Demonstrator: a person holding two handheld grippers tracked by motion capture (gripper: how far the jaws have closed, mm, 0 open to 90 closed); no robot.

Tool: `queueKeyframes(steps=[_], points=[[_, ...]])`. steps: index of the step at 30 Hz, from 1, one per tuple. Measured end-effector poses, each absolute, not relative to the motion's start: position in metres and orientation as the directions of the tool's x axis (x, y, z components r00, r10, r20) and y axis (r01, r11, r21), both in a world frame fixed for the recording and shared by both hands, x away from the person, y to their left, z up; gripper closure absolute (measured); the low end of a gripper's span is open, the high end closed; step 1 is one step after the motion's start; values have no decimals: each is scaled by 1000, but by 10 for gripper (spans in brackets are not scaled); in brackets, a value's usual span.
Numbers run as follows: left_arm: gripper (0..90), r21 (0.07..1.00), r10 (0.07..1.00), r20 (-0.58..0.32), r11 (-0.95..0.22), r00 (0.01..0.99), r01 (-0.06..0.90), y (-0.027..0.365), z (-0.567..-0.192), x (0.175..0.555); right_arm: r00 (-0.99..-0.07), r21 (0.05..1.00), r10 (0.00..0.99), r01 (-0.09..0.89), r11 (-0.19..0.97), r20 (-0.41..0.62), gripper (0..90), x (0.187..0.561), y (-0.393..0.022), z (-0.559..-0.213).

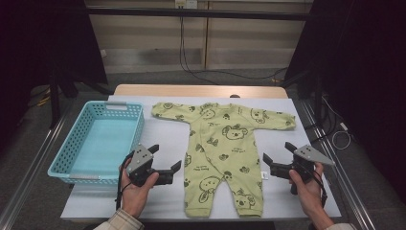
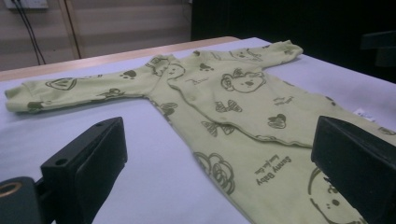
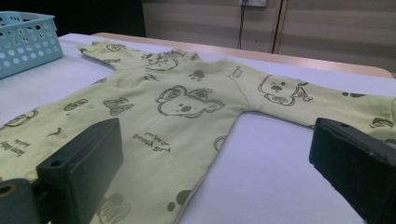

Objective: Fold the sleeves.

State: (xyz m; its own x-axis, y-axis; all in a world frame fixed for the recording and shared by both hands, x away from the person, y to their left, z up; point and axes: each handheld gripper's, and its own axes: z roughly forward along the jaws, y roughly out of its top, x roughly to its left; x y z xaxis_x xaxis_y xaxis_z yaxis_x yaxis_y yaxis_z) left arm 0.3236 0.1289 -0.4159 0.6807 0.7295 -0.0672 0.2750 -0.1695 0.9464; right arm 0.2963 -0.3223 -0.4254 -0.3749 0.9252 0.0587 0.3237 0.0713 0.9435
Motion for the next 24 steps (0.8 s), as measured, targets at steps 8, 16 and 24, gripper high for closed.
queueKeyframes(steps=[8,16,24], points=[[34,934,751,-71,-179,656,307,127,-417,332,-399,948,915,311,71,62,18,282,-316,-425],[58,936,758,-44,-196,651,292,117,-418,345,-407,946,911,313,79,58,19,268,-317,-429],[61,917,767,-101,-177,634,359,110,-412,367,-437,952,898,292,92,47,16,266,-317,-430]])
